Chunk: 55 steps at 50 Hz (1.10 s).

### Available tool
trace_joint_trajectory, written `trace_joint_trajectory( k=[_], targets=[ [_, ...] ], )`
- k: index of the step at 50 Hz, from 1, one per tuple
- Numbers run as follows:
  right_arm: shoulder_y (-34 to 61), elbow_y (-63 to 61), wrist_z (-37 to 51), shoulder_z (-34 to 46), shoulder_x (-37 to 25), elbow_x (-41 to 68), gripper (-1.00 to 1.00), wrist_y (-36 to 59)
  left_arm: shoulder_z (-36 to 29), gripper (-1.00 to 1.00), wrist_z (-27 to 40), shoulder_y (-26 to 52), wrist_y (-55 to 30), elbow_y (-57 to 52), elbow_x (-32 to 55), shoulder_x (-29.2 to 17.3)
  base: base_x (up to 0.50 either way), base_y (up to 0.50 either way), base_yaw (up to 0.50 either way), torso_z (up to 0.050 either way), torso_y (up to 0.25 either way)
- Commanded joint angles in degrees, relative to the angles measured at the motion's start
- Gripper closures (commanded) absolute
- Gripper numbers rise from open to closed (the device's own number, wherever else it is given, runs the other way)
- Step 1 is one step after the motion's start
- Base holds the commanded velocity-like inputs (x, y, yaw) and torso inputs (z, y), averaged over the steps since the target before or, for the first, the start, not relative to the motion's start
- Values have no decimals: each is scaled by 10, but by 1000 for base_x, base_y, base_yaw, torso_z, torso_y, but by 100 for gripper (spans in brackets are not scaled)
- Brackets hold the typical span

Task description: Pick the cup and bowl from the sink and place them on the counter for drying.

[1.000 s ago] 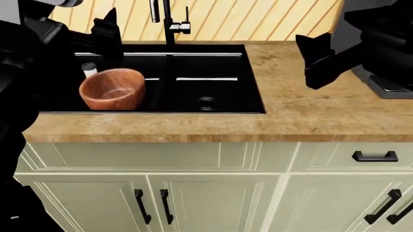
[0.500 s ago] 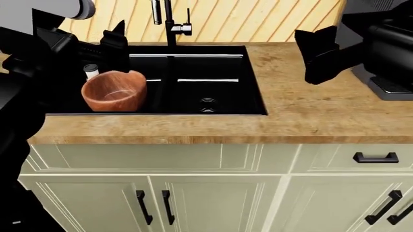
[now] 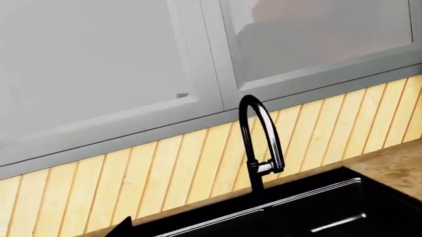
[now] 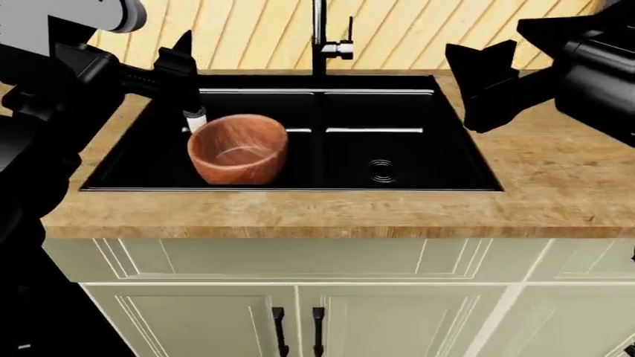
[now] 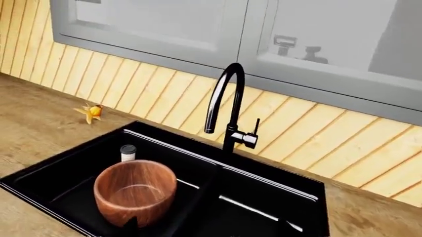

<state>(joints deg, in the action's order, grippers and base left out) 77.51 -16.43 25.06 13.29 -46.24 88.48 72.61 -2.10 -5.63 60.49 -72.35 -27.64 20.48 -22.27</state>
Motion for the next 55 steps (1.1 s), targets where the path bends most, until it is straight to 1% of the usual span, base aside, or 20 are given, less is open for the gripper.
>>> trace_joint_trajectory(
  k=[1, 5, 6, 8, 12, 13, 14, 16, 18, 24, 26, 33, 34, 37, 39, 46, 47, 52, 53, 55],
  targets=[
    [-8, -9, -15, 2, -3, -10, -100, -10, -4, -100, 0, -6, 7, -2, 1, -1, 406, 434, 0, 0, 0],
    [-11, -11, -17, 2, -3, -11, -100, -13, -4, -100, 0, -8, 9, -4, 2, -2, 409, 432, 0, 0, 0],
    [-14, -13, -19, 2, -4, -12, -100, -14, -7, -100, -1, 20, -11, 3, 5, -2, 422, 418, 0, 0, 0],
    [-16, -12, -17, 3, -5, -8, -100, -13, -3, -100, 1, -6, 6, -5, 3, -2, 432, 412, 0, 0, 0],
    [-16, -19, -22, 3, -6, -7, -100, -15, -4, -100, 1, -9, 7, -10, 5, -3, 448, 388, 0, 0, 0],
    [-16, -19, -21, 3, -6, -9, -100, -16, -6, -100, 0, 16, -11, -4, 9, -2, 492, 344, 0, 0, 0],
    [-17, -19, -23, 4, -6, -12, -100, -17, -4, -100, 1, -5, 4, -9, 6, -3, 488, 340, 0, 0, 0],
    [-17, -21, -23, 4, -7, -11, -100, -17, -7, -100, -1, 30, -22, -1, 11, -2, 492, 342, 0, 0, 0],
    [-17, -21, -24, 5, -7, -10, -100, -18, -4, -100, 1, -9, 6, -12, 7, -3, 486, 344, 0, 0, 0],
    [-21, -24, -24, 5, -8, -10, -100, -20, -9, -100, 0, 30, -21, -2, 13, -2, 490, 344, 0, 0, 0],
    [-22, -25, -25, 5, -8, -9, -100, -21, -6, -100, 2, -11, 7, -13, 9, -3, 490, 346, 0, 0, 0],
    [-29, -30, -27, 2, -11, -2, -100, -27, -7, -100, 2, -17, 7, -22, 12, -3, 496, 271, 0, 0, 2],
    [-30, -32, -28, 2, -12, -3, -100, -27, -8, -100, 1, 15, -18, -15, 17, -2, 500, 137, 0, 0, 0],
    [-31, -36, -33, 5, -14, -6, -100, -25, -8, -100, 1, 27, -28, -15, 20, -1, 500, 134, 0, 0, 0],
    [-31, -41, -38, 9, -16, -11, -100, -24, -5, -100, 2, -16, 2, -28, 16, -3, 500, 145, 0, 0, 0],
    [-30, -58, -63, 24, -24, -38, -100, -23, -5, -100, 3, -19, 4, -29, 17, -2, 500, 180, 0, 0, 1],
    [-41, -50, -45, 12, -21, -9, -100, -30, -5, -100, 3, -19, 4, -28, 17, -2, 500, 0, 0, 0, 0],
    [-40, -67, -64, 16, -24, -25, -100, -35, -7, -100, 3, -22, 9, -29, 17, -3, 0, 100, 0, 0, 3],
    [-41, -68, -66, 16, -24, -24, -100, -35, -7, -100, 3, 1, -10, -23, 22, -2, 23, 500, 0, 0, 0],
    [-45, -70, -72, 19, -26, -36, -100, -38, -7, -100, 4, -24, 9, -30, 18, -3, 51, 500, 0, 0, 0]
  ],
)
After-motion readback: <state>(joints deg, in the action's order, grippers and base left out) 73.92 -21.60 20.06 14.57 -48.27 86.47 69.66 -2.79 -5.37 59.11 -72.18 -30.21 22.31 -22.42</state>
